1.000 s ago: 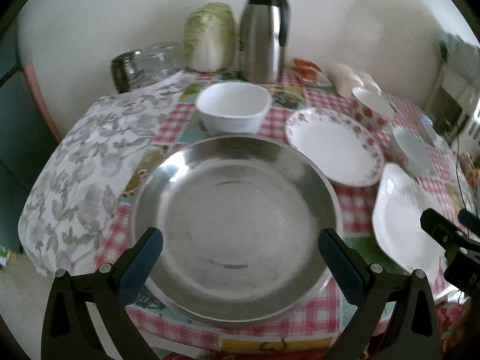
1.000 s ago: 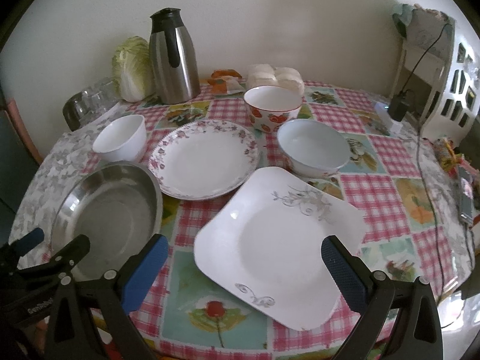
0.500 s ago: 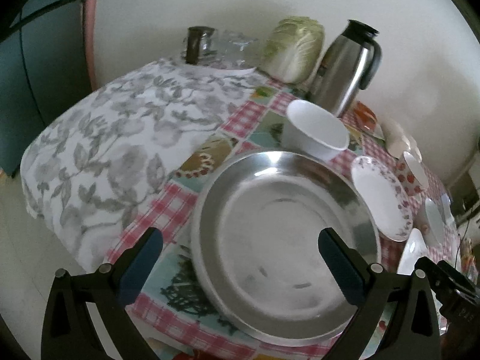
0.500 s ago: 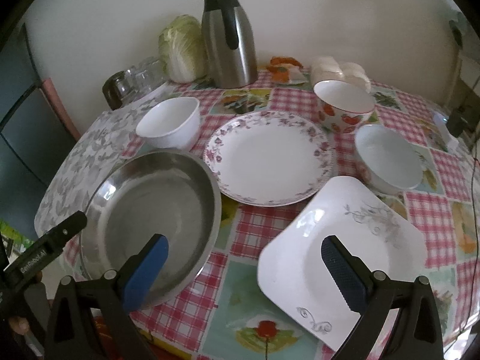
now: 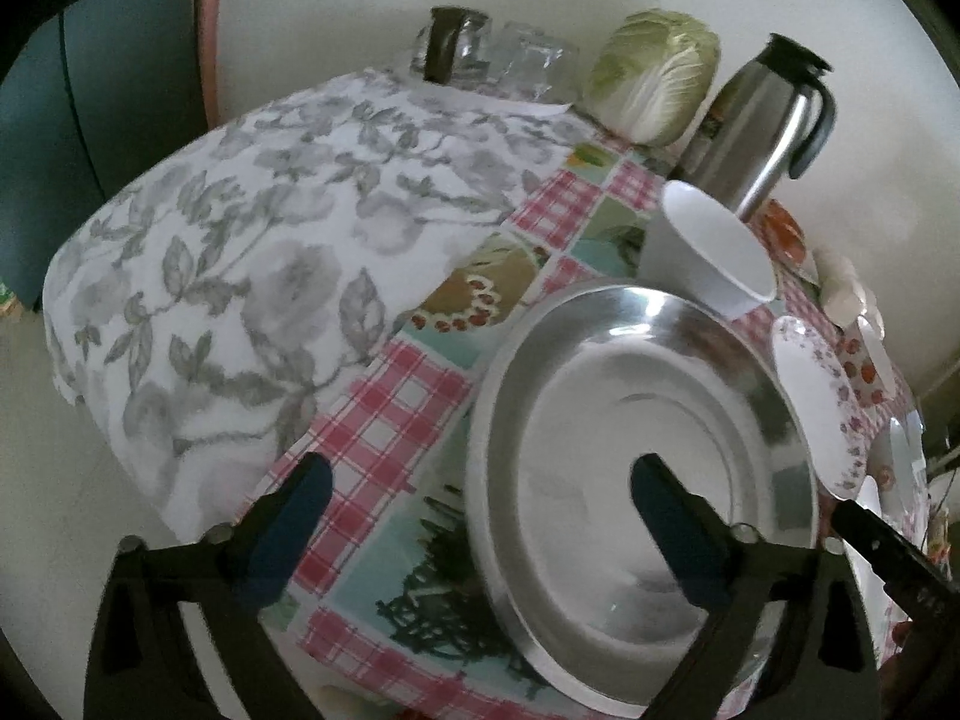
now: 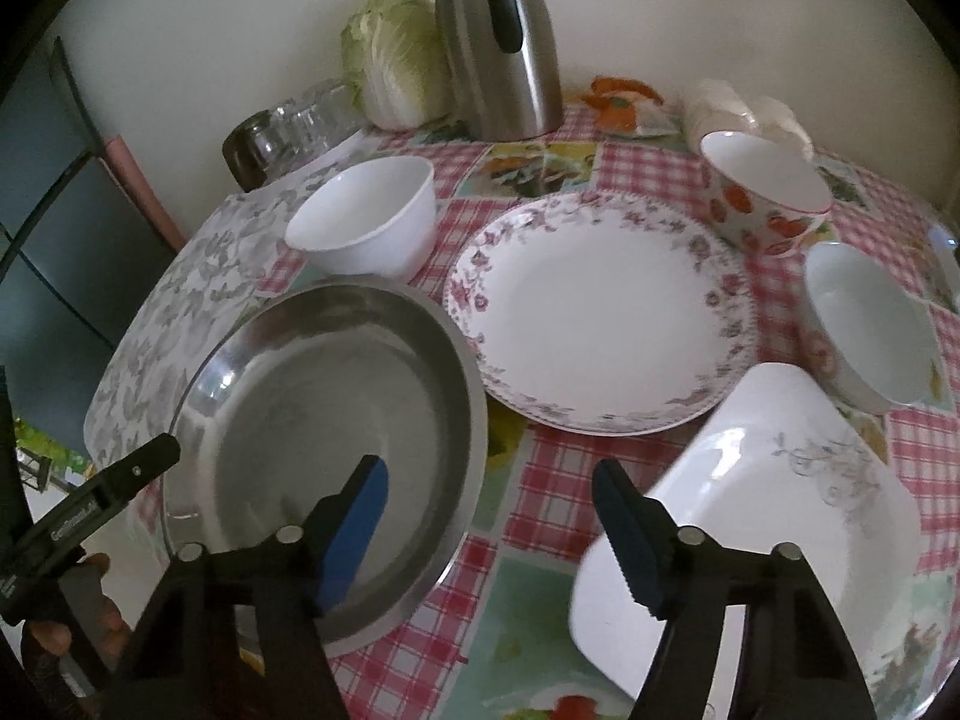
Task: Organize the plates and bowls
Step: 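Close the left gripper on the steel basin rim while the right gripper grips it too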
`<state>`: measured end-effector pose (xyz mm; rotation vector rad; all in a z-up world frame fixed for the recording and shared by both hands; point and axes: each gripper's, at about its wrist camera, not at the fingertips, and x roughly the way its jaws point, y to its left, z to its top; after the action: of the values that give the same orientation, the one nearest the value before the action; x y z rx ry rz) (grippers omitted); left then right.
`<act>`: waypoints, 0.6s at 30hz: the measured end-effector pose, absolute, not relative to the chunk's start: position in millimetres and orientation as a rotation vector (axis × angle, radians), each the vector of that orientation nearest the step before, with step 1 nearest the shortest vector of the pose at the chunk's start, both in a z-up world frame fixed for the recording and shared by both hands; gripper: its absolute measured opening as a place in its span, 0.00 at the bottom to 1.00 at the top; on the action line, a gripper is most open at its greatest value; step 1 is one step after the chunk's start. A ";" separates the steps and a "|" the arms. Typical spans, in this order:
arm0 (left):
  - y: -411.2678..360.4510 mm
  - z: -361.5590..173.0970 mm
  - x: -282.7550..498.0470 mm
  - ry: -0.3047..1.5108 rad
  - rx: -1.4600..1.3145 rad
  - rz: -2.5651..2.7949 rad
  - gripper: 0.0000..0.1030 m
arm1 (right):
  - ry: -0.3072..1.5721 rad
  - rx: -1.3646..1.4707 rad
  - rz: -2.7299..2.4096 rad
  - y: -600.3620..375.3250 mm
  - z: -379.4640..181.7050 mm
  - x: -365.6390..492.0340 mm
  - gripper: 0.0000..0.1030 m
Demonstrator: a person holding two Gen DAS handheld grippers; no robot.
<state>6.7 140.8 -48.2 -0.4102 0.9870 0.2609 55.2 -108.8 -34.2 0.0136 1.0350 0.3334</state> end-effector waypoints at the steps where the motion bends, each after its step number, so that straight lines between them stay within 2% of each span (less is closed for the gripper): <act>1: 142.8 -51.3 7.8 0.997 -0.418 0.257 0.82 | 1.042 0.010 0.332 -106.9 -36.5 56.8 0.66; 5: 145.9 -60.2 13.0 1.023 -0.430 0.231 0.67 | 1.076 0.004 0.338 -100.6 -44.9 63.7 0.56; 6: 145.7 -61.6 14.2 1.028 -0.427 0.229 0.61 | 1.085 0.009 0.343 -99.6 -47.5 66.0 0.54; 7: 145.9 -63.6 16.4 1.035 -0.421 0.225 0.54 | 1.092 0.012 0.349 -99.7 -49.5 67.4 0.49; 8: 145.5 -64.9 18.0 1.043 -0.418 0.220 0.51 | 1.100 0.013 0.355 -98.9 -51.7 69.2 0.43; 13: 146.6 -71.6 25.9 1.064 -0.413 0.199 0.28 | 1.117 0.001 0.348 -96.4 -59.9 76.0 0.25; 16: 146.5 -73.9 28.9 1.063 -0.422 0.181 0.17 | 1.124 0.012 0.355 -96.5 -66.4 81.3 0.21; 18: 145.8 -73.6 29.2 1.064 -0.419 0.173 0.16 | 1.131 0.039 0.370 -96.7 -69.6 83.2 0.14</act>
<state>29.2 145.8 -73.6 -0.4193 1.0636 0.1728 83.2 -96.7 -69.6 0.0389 1.1305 0.3702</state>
